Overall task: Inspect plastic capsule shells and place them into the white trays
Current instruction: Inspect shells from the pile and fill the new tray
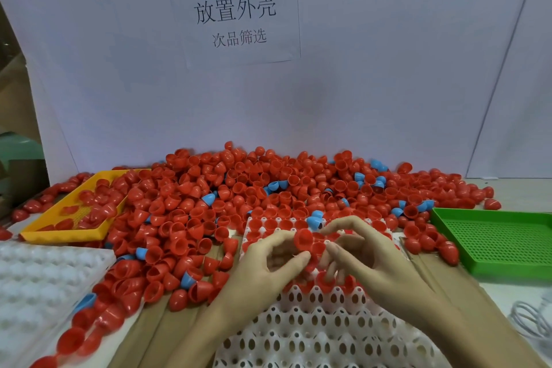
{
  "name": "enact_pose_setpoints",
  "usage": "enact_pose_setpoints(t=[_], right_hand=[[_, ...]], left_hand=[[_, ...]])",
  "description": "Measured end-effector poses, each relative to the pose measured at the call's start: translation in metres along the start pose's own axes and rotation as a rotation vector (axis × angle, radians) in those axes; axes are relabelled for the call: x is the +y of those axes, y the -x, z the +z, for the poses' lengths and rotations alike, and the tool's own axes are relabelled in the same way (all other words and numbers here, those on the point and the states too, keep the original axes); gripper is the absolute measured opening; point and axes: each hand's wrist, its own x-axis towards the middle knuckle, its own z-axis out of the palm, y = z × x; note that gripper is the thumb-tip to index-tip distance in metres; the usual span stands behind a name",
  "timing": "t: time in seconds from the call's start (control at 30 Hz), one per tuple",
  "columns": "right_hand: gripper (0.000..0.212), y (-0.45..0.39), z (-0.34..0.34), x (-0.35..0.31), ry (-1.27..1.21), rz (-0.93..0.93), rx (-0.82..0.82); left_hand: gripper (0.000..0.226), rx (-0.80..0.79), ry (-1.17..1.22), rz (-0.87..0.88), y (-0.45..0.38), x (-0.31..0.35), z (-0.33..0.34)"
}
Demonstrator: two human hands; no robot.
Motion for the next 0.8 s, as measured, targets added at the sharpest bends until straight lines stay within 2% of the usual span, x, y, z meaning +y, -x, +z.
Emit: enact_pose_setpoints(t=[0.2, 0.3, 0.4, 0.7, 0.8], right_hand=[[0.024, 0.004, 0.006, 0.003, 0.266, -0.142, 0.070], [0.025, 0.005, 0.010, 0.005, 0.322, -0.169, 0.051], [0.027, 0.004, 0.012, 0.009, 0.387, -0.182, 0.041], [0.014, 0.004, 0.013, 0.011, 0.498, -0.248, 0.111], [0.010, 0.004, 0.014, 0.012, 0.548, -0.268, 0.109]], left_hand=[[0.033, -0.096, 0.299, -0.171, -0.002, 0.001, 0.000], [0.042, -0.154, 0.344, -0.167, -0.002, -0.002, -0.001], [0.042, -0.185, 0.367, -0.124, -0.001, -0.001, 0.000], [0.047, -0.083, 0.219, -0.076, 0.001, 0.005, -0.003], [0.036, -0.048, 0.138, -0.017, 0.001, 0.005, -0.007]])
